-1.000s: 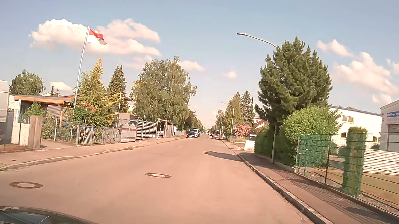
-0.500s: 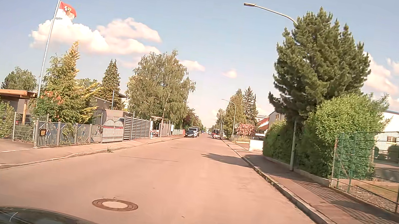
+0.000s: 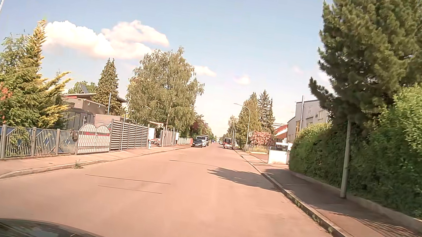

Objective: Follow the waypoints while adhering to traffic rules and regulations

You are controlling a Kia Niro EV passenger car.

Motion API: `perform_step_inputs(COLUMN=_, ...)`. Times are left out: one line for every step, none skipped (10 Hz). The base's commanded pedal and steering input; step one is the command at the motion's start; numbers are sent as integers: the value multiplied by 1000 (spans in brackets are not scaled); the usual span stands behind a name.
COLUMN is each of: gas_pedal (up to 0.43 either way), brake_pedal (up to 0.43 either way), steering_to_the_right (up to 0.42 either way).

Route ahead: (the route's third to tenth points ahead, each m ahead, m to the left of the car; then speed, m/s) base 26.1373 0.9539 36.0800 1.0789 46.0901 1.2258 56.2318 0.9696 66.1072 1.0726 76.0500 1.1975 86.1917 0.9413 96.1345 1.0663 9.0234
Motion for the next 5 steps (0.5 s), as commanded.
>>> perform_step_inputs(gas_pedal=79, brake_pedal=12, steering_to_the_right=1)
perform_step_inputs(gas_pedal=79, brake_pedal=12, steering_to_the_right=1)
perform_step_inputs(gas_pedal=79, brake_pedal=12, steering_to_the_right=1)
perform_step_inputs(gas_pedal=79, brake_pedal=12, steering_to_the_right=1)
perform_step_inputs(gas_pedal=98, brake_pedal=12, steering_to_the_right=1)
